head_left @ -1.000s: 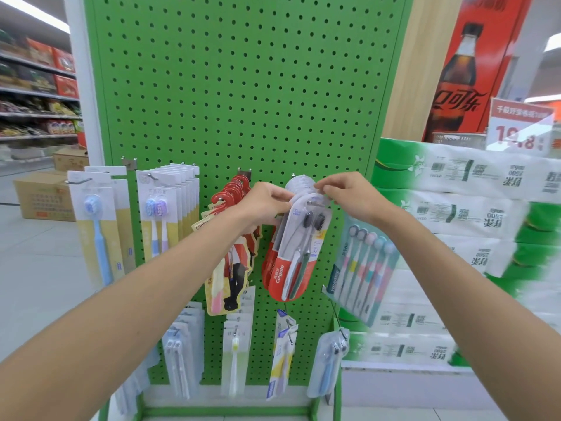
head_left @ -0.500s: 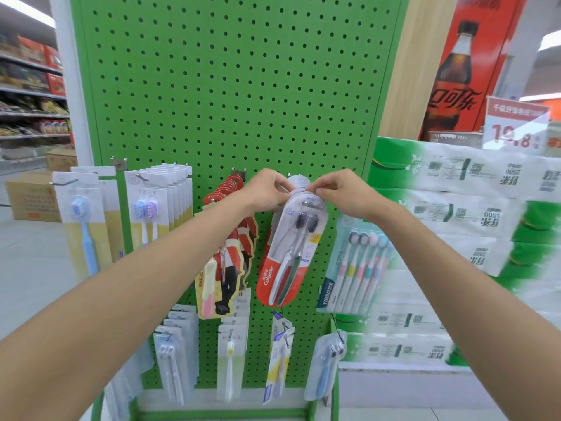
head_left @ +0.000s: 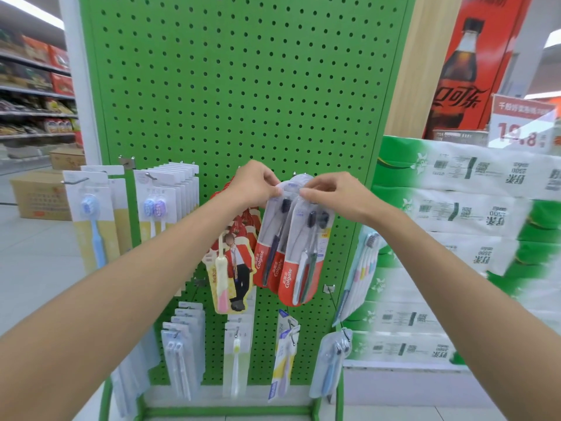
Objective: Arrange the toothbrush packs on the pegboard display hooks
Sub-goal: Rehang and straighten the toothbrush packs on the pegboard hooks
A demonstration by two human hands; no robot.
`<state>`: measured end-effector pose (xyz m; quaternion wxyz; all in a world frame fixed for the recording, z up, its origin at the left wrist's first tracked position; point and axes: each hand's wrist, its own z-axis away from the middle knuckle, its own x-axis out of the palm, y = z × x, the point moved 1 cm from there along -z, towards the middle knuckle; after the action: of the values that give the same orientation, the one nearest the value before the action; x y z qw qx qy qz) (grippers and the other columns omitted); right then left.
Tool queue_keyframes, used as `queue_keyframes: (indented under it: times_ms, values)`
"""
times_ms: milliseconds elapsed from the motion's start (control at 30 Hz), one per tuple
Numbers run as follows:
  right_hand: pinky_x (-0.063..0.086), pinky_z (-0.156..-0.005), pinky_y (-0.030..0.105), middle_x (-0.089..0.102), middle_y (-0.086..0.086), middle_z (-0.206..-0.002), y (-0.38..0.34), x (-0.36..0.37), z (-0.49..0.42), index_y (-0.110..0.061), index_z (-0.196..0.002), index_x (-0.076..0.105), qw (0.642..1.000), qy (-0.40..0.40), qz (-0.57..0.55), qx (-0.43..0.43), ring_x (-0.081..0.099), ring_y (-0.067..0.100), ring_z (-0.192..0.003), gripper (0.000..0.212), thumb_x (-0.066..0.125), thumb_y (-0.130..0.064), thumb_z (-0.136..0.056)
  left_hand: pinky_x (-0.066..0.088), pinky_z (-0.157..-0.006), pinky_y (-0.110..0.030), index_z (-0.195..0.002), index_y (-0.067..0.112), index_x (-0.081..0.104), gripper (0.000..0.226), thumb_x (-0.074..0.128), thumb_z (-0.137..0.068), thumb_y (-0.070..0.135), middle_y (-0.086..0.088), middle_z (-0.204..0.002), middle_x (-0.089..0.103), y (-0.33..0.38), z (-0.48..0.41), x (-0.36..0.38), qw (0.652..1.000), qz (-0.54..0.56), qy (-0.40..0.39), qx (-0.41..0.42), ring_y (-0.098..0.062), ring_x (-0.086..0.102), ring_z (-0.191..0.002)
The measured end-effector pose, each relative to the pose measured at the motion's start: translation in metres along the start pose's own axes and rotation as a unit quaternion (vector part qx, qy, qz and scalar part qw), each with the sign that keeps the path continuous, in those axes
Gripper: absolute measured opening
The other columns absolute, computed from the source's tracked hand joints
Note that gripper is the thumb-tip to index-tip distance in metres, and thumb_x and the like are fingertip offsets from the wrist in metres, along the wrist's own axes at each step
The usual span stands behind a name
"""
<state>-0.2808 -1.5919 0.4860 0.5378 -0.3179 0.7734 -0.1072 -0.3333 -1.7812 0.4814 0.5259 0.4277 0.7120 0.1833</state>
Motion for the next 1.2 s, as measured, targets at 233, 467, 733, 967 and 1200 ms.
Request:
queue_keyframes:
  times_ms: [233,467,733,967,1200]
  values:
    - [0.048,-0.092,0.031,0.068,-0.003,-0.116,-0.009,0.009,0.001,-0.017,-0.115,0.069,0.999,0.008,0.049,0.001,0.061,0.014,-0.106,0.035,0.061,-0.042,-0.093,0.059,-0.079,-0.038,-0.081,0.016,0.070,0.010,0.071,-0.087,0.008,-0.005,-0.091,0.070,0.008,0.027,-0.006,0.997,-0.050,0.045,0.025,-0.018,0.068,-0.076]
    - [0.047,-0.094,0.033,0.064,0.004,-0.127,-0.010,0.016,0.004,-0.013,-0.126,0.063,0.994,0.027,0.101,-0.011,0.060,0.020,-0.115,0.042,0.059,-0.042,-0.095,0.053,-0.070,-0.027,-0.079,0.010,0.070,0.007,0.070,-0.085,0.006,-0.005,-0.099,0.071,0.009,0.049,-0.014,0.993,-0.084,0.080,0.012,-0.010,0.061,-0.075]
    - [0.038,-0.100,0.032,0.065,0.004,-0.116,-0.027,0.030,0.026,-0.013,-0.116,0.066,0.954,0.230,0.161,-0.109,0.053,0.020,-0.112,0.023,0.058,-0.018,-0.095,0.056,-0.060,-0.028,-0.086,0.008,0.074,0.006,0.068,-0.085,0.007,-0.003,-0.097,0.070,0.003,0.081,-0.026,0.995,-0.071,0.077,-0.002,-0.016,0.067,-0.070]
    - [0.042,-0.105,0.033,0.058,0.001,-0.134,-0.051,0.087,0.060,-0.013,-0.135,0.055,0.987,0.145,0.013,-0.067,0.052,0.013,-0.122,0.039,0.053,-0.026,-0.098,0.058,-0.069,-0.040,-0.087,0.020,0.071,0.004,0.070,-0.088,0.016,0.001,-0.090,0.071,-0.019,0.112,-0.028,0.999,0.019,0.029,-0.010,-0.022,0.069,-0.082]
    - [0.050,-0.066,0.026,0.069,-0.002,-0.089,-0.034,0.157,0.098,-0.019,-0.099,0.066,0.945,0.120,-0.296,0.069,0.065,0.013,-0.078,0.017,0.059,-0.034,-0.096,0.057,-0.085,-0.035,-0.097,0.015,0.074,0.009,0.072,-0.088,0.017,0.004,-0.097,0.071,-0.074,0.148,0.003,0.990,0.133,0.022,-0.034,-0.012,0.066,-0.093]
